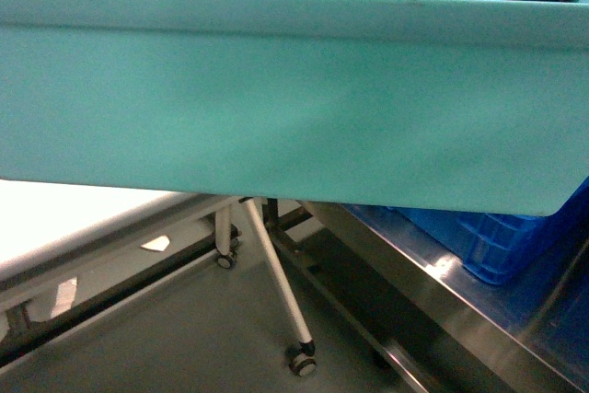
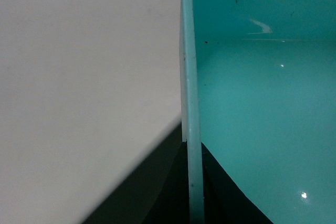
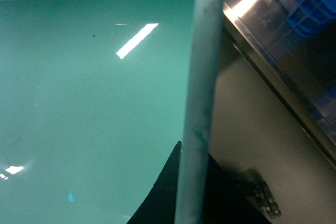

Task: Stack blue boxes stably on right

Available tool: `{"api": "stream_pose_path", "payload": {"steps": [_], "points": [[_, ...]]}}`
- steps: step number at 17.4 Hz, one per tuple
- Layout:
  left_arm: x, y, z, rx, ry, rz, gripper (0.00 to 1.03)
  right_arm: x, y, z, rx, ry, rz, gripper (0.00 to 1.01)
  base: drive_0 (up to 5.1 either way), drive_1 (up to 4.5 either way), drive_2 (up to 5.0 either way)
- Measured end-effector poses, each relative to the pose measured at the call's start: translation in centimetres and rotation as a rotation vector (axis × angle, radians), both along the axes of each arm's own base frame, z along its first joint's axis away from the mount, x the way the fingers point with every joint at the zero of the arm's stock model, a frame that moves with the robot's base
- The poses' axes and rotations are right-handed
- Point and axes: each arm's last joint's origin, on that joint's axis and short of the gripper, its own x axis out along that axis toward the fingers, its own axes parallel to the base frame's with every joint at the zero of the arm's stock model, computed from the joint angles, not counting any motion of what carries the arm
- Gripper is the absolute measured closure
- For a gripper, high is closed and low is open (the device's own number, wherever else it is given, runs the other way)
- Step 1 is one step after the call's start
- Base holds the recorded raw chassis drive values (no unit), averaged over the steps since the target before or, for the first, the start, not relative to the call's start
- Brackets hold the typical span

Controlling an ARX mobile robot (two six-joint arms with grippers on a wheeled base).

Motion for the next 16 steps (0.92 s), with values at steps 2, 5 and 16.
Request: {"api": "stream_pose_path", "payload": {"steps": [2, 5, 16], "points": [[0.02, -0.01, 0.04, -0.001, -0.004, -0.001, 1.01, 0.01, 0.00, 0.01, 0.000, -0.001, -0.001, 0.93, 2.7, -5.92, -2.5], [0.00, -0.04, 0.06, 0.000, -0.005, -0.002, 1.01, 0.01, -0.01, 0.01, 0.000, -0.001, -0.001, 0.93, 2.7, -5.92, -2.5], [-0.01, -0.11, 0.02, 0.000, -0.003, -0.005, 1.01, 0.10, -0.24, -0.14, 0.001, 0.007, -0.004, 0.93, 2.7, -5.92, -2.5]]}}
